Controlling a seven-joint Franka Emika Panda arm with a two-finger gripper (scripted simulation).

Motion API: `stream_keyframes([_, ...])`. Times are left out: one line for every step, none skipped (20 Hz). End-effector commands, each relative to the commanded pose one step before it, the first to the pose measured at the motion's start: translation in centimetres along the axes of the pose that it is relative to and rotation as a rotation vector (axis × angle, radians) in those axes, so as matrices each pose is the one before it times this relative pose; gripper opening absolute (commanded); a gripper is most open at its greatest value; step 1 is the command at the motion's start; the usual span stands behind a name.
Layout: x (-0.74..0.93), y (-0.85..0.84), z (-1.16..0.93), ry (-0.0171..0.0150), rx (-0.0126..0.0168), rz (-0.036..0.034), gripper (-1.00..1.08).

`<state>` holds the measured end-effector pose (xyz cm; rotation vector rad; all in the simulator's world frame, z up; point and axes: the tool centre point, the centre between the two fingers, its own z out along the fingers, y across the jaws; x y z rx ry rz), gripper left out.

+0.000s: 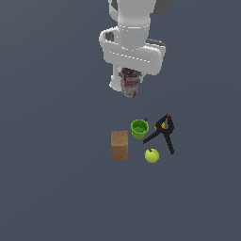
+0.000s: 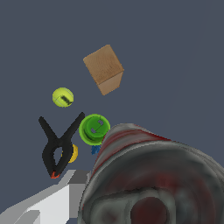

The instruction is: Pick up a designated object from a clutter of objects.

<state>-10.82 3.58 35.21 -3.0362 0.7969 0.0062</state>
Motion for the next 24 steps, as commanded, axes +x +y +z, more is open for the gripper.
stream_keyframes([-0.012,1.493,-2.196,0.00223,0.0011,0.0,-1.0])
stream_keyframes([0.011,0.541,-0.756,0.0,0.0,0.0,-1.0])
stream_keyframes([0.005,0.507,-0.72,0.00026,-0.00037,0.00019,-1.0])
stream_keyframes([0.014,0.486,-0.681,0.0,0.0,0.0,-1.0])
stream_keyframes([0.02,0.459,-0.646,0.0,0.0,0.0,-1.0])
stream_keyframes([0.015,0.414,-0.612,0.0004,-0.00053,0.00017,-1.0])
stream_keyframes([0.033,0.396,-0.566,0.0,0.0,0.0,-1.0])
stream_keyframes([0.037,0.366,-0.526,0.0,0.0,0.0,-1.0])
stream_keyframes([0.018,0.314,-0.492,0.00044,-0.00053,-0.00003,-1.0])
stream_keyframes([0.035,0.307,-0.443,0.0,0.0,0.0,-1.0])
stream_keyframes([0.012,0.252,-0.405,0.00044,-0.00053,-0.00004,-1.0])
stream_keyframes([0.03,0.244,-0.353,0.0,0.0,0.0,-1.0])
stream_keyframes([0.027,0.212,-0.307,0.0,0.0,0.0,-1.0])
stream_keyframes([0.025,0.179,-0.261,0.0,0.0,0.0,-1.0])
stream_keyframes([0.003,0.12,-0.221,0.00045,-0.00052,-0.00009,-1.0])
stream_keyframes([0.023,0.113,-0.168,0.0,0.0,0.0,-1.0])
stream_keyframes([0.022,0.079,-0.122,0.0,0.0,0.0,-1.0])
stream_keyframes([0.022,0.046,-0.075,0.0,0.0,0.0,-1.0])
stream_keyframes([0.021,0.012,-0.028,0.0,0.0,0.0,-1.0])
stream_keyframes([0.021,-0.022,0.019,0.0,0.0,0.0,-1.0])
stream_keyframes([0.02,-0.056,0.066,0.0,0.0,0.0,-1.0])
stream_keyframes([-0.008,-0.103,0.086,0.00026,-0.00015,-0.00062,-1.0])
stream_keyframes([0.007,-0.049,0.062,0.0,0.0,0.0,-1.0])
stream_keyframes([0.002,-0.017,0.022,0.0,0.0,0.0,-1.0])
